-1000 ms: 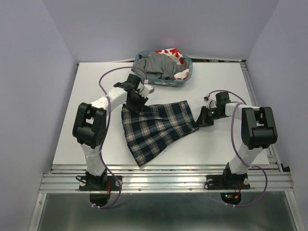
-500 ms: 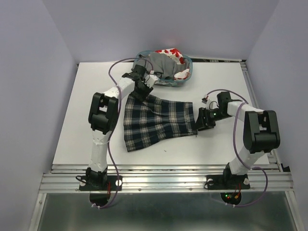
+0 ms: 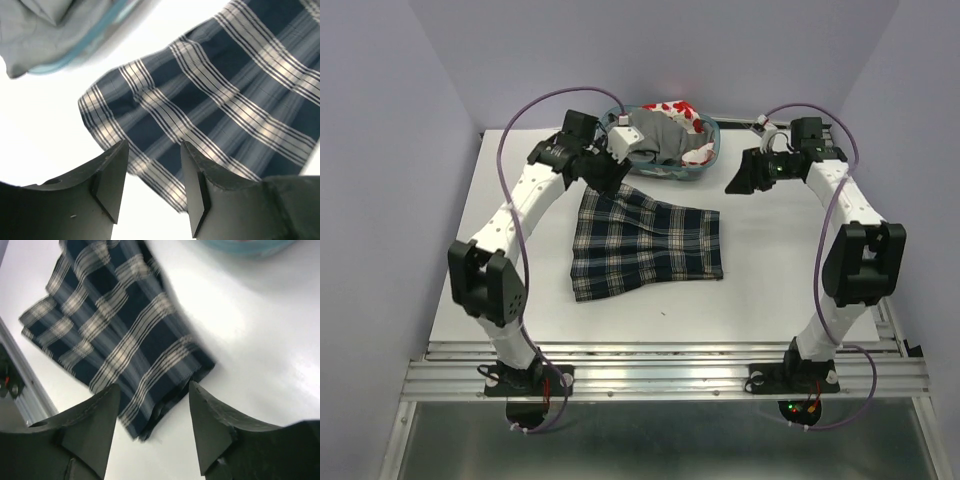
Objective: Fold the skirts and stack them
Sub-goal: Fold the skirt
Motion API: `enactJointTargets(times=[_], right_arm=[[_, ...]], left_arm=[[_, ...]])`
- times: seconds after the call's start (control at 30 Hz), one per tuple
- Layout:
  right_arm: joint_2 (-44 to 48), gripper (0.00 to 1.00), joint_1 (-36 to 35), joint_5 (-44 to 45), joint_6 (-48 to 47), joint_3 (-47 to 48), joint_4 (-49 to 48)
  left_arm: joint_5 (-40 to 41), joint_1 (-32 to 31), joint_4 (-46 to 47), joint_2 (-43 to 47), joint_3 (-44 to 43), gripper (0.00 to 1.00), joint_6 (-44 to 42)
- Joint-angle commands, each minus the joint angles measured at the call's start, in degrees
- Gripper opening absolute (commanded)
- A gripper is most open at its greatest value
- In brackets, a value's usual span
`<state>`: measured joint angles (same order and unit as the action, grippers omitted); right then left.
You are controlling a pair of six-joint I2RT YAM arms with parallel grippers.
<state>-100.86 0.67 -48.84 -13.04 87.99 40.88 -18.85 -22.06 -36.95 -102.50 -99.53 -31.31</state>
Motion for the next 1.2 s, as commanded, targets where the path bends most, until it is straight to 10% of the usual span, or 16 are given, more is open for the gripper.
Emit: enactJointTargets(times=[0.0, 0.37, 0.7, 1.17], right_arm=[[-8.3, 0.59, -2.5, 1.6, 3.4, 6.5, -8.1], [-17.0, 0.54, -10.1, 9.9, -1.0, 1.5, -12.3], [-6.7, 0.01, -12.3, 16.9, -7.6, -20.0, -7.4], [3.1, 0.01, -18.2, 6.4, 1.3, -27.2, 0.9]], left_arm=[[0.3, -1.0, -0.8, 6.5, 10.7, 0.57, 4.1], [-1.6, -3.6, 0.7, 12.3, 29.6, 0.47, 5.2], [0.9, -6.3, 1.3, 10.3, 31.2, 0.42, 7.2], [10.1, -6.0, 5.5, -16.8, 12.6, 0.35, 3.2]])
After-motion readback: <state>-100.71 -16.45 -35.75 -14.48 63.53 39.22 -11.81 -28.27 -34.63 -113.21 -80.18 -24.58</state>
